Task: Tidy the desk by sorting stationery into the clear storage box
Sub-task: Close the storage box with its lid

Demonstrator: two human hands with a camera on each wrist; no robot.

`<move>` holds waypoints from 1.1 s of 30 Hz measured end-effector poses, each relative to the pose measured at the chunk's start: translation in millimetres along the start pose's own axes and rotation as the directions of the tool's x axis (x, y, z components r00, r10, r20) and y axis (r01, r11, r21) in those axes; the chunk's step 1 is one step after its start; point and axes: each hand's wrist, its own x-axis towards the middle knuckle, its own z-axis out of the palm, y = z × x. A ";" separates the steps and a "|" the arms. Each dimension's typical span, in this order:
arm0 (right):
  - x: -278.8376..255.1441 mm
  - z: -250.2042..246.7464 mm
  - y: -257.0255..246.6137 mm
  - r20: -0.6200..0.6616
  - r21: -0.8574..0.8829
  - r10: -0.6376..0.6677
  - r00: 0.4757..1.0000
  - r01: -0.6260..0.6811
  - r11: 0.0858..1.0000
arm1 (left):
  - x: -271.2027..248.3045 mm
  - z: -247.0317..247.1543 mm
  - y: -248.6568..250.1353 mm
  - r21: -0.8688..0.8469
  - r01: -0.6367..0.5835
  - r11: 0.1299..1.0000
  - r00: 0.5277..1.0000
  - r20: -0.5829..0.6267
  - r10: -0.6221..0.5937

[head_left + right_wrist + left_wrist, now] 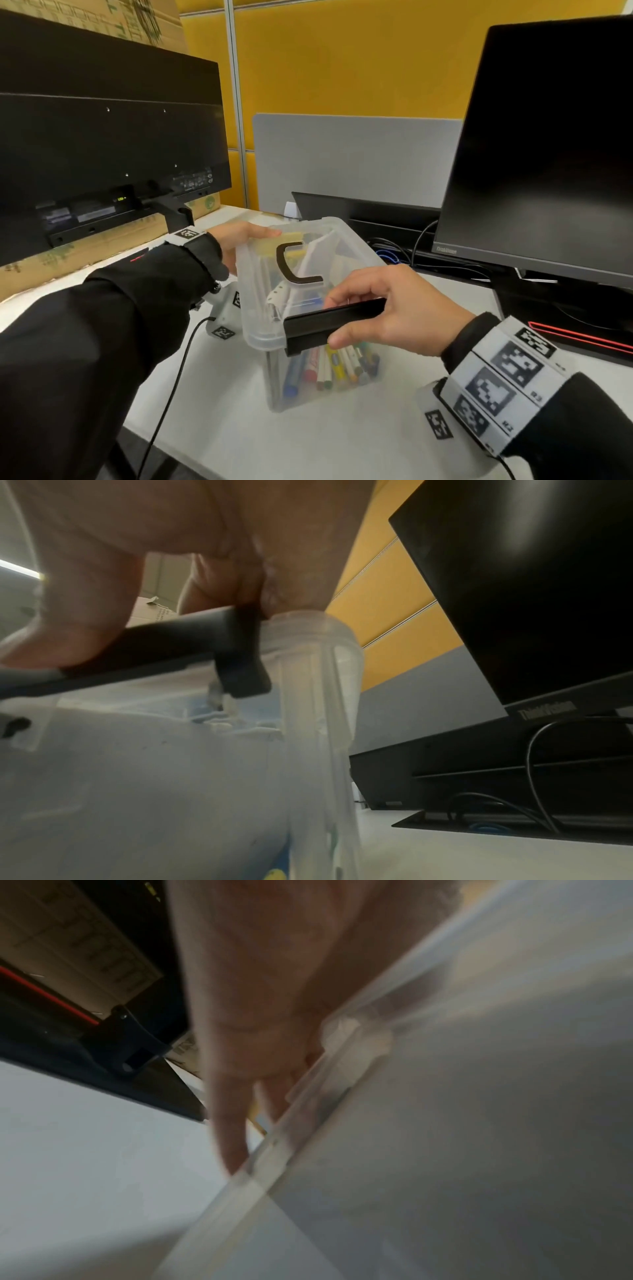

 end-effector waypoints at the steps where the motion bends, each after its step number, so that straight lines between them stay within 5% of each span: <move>1: -0.6 0.4 0.8 -0.003 0.001 -0.006 1.000 0.006 1.000 | -0.6 3.1 1.7 -0.028 -0.055 0.998 0.998 0.011 0.055; 5: -2.4 2.0 2.6 -0.013 -0.013 -0.019 1.000 0.019 1.000 | -1.9 10.2 4.3 -0.054 -0.189 0.981 0.982 0.007 0.189; 13: -0.5 6.6 1.4 -0.030 -0.032 -0.015 0.999 0.015 0.999 | -8.6 14.2 10.0 0.199 -0.329 0.923 0.927 -0.117 0.355; 33: -8.5 11.0 -2.0 -0.077 -0.042 -0.042 0.996 0.039 0.998 | -10.5 16.4 7.7 0.526 -0.424 0.737 0.811 -0.141 0.568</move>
